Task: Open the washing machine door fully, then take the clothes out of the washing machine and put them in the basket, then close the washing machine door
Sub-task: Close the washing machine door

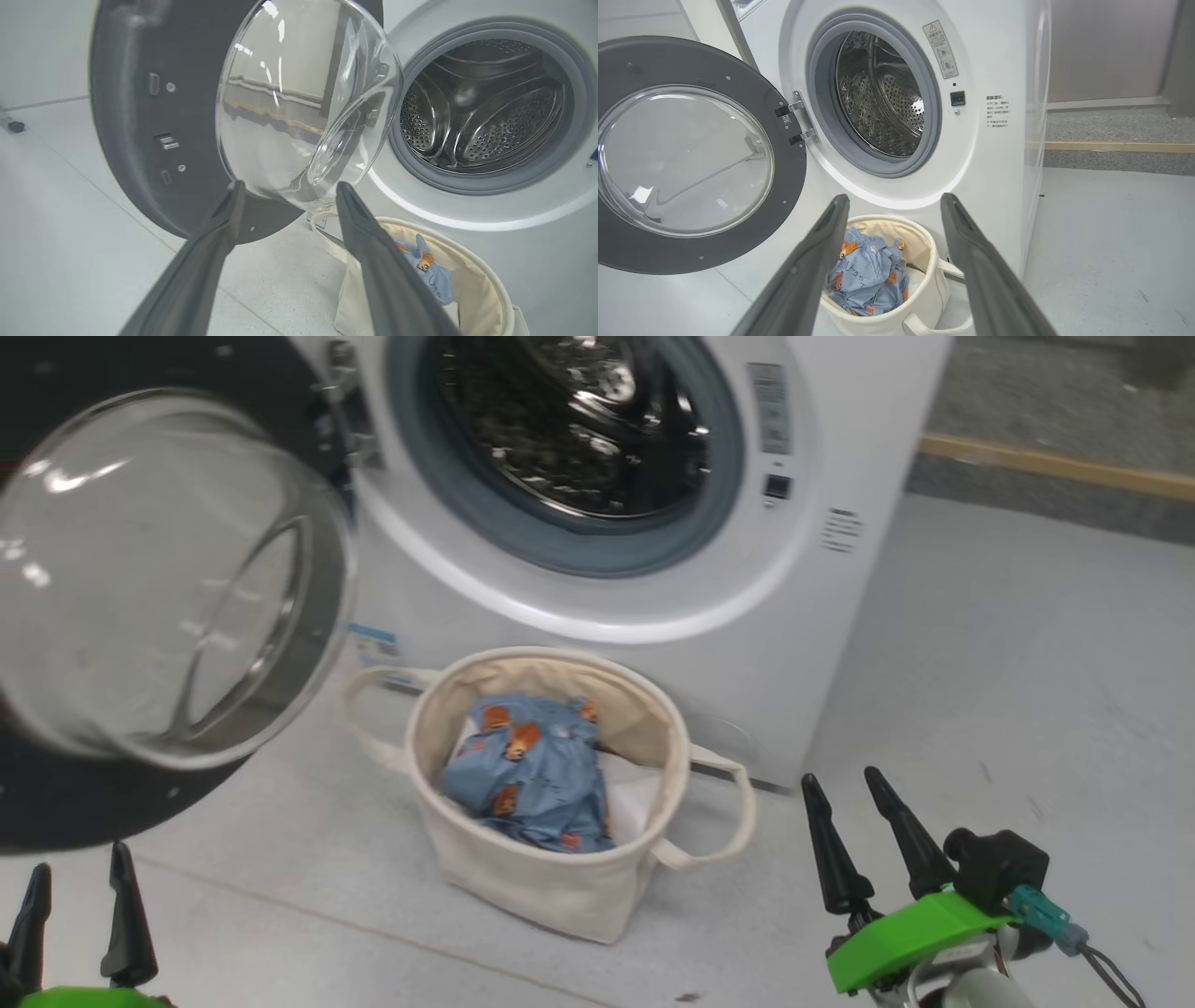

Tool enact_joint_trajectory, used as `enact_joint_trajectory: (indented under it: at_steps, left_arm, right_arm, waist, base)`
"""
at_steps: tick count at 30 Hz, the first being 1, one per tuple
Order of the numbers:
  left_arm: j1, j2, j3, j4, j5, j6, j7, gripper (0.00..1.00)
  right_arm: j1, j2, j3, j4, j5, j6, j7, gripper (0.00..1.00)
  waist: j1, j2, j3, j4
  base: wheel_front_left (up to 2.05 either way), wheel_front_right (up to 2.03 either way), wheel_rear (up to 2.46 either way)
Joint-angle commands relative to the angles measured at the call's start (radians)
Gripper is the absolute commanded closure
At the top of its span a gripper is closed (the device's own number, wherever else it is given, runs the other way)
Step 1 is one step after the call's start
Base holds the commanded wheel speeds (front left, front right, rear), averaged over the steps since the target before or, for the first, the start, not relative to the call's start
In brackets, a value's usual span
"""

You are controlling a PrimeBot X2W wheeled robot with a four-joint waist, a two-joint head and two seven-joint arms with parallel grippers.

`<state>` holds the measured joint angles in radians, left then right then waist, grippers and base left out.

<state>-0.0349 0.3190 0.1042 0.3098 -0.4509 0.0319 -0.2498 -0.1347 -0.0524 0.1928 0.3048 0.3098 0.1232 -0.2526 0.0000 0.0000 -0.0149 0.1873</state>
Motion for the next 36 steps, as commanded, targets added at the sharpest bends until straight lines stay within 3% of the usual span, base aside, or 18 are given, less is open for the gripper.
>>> enact_joint_trajectory:
  at_steps: [1, 8, 15, 30, 36]
  left_arm:
    - [-0.026, 0.025, 0.045, -0.035, 0.006, 0.006, -0.012, 0.0]
    - [-0.027, 0.025, 0.025, -0.048, 0.008, 0.009, 0.005, 0.0]
    - [-0.053, 0.016, -0.005, -0.059, 0.012, 0.011, 0.024, 0.0]
    - [-0.086, -0.044, 0.01, -0.09, -0.014, 0.032, -0.003, 0.0]
    - [-0.086, -0.058, 0.062, -0.096, -0.056, 0.014, -0.009, 0.0]
  right_arm:
    - [-0.011, 0.002, 0.026, -0.026, 0.003, 0.008, -0.009, 0.0]
    - [0.003, 0.002, 0.036, -0.026, 0.022, 0.008, -0.009, 0.0]
    - [-0.001, 0.002, 0.048, -0.028, 0.023, 0.008, -0.009, 0.0]
    - [-0.104, -0.022, 0.106, 0.006, -0.007, 0.008, -0.009, 0.0]
    - [-0.125, -0.028, 0.137, 0.019, 0.002, 0.008, -0.009, 0.0]
  waist:
    - [0.0, 0.0, -0.016, 0.053]
    - [0.0, 0.0, -0.04, 0.192]
    - [0.0, 0.0, -0.029, 0.28]
    - [0.0, 0.0, 0.098, 0.321]
    - [0.0, 0.0, 0.108, 0.323]
  base:
    - [0.0, 0.0, 0.0]
    - [0.0, 0.0, 0.0]
    - [0.0, 0.0, 0.0]
    - [0.0, 0.0, 0.0]
    - [0.0, 0.0, 0.0]
